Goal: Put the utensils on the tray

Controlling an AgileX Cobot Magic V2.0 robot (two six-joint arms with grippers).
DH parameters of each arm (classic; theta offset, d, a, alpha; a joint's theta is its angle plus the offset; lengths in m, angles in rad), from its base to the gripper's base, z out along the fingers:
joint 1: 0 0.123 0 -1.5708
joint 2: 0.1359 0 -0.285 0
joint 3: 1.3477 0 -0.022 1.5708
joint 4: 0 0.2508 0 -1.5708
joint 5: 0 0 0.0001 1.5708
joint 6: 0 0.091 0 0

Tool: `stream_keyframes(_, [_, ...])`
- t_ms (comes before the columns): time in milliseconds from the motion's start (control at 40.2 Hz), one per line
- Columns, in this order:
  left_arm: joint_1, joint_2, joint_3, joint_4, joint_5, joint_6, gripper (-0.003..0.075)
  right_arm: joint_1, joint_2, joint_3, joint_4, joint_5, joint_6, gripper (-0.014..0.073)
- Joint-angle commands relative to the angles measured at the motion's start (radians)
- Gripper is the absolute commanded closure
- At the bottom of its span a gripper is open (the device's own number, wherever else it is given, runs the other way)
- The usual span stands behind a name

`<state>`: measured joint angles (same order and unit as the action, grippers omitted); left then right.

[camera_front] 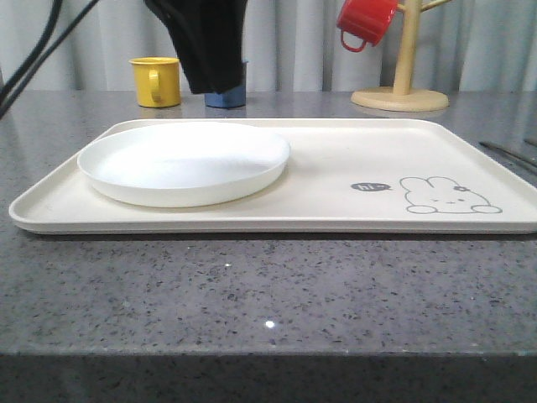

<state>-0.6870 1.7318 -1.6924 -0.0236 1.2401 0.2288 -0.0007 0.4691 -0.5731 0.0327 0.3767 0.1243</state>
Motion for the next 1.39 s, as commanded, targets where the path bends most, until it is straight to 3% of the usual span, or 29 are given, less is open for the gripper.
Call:
stream_keyframes(0, [0.055,-0.093,-0.012,0.004,0.032,-0.036,0.0738,-0.004,0.011,-0.039,-0.001,-0.077,-0.005,0.0001])
stream_keyframes(273, [0.311,-0.297,0.148,0.004,-0.031,-0.065,0.0738,-0.004,0.011,-0.039,-0.001,-0.077,-0.005,0.0001])
stream_keyframes(522, [0.531,-0.542,0.379,-0.010,-0.249,-0.088,0.0738,-0.004,0.011,-0.039,-0.001,-0.077,-0.005,0.0001])
stream_keyframes(920, [0.521,-1.119,1.004,-0.026,-0.882,-0.085,0.0738,-0.004,0.011,-0.039,-0.001,-0.077,-0.005,0.0001])
stream_keyframes(1119, [0.521,-1.387,1.225,-0.028,-0.925,-0.085,0.0738,-0.004,0.011,-0.039,-0.001,-0.077,-0.005,0.0001])
stream_keyframes(1367, [0.521,-1.529,1.280,-0.028,-0.926,-0.085,0.0738,-0.004,0.011,-0.039,-0.001,-0.077,-0.005,0.0001])
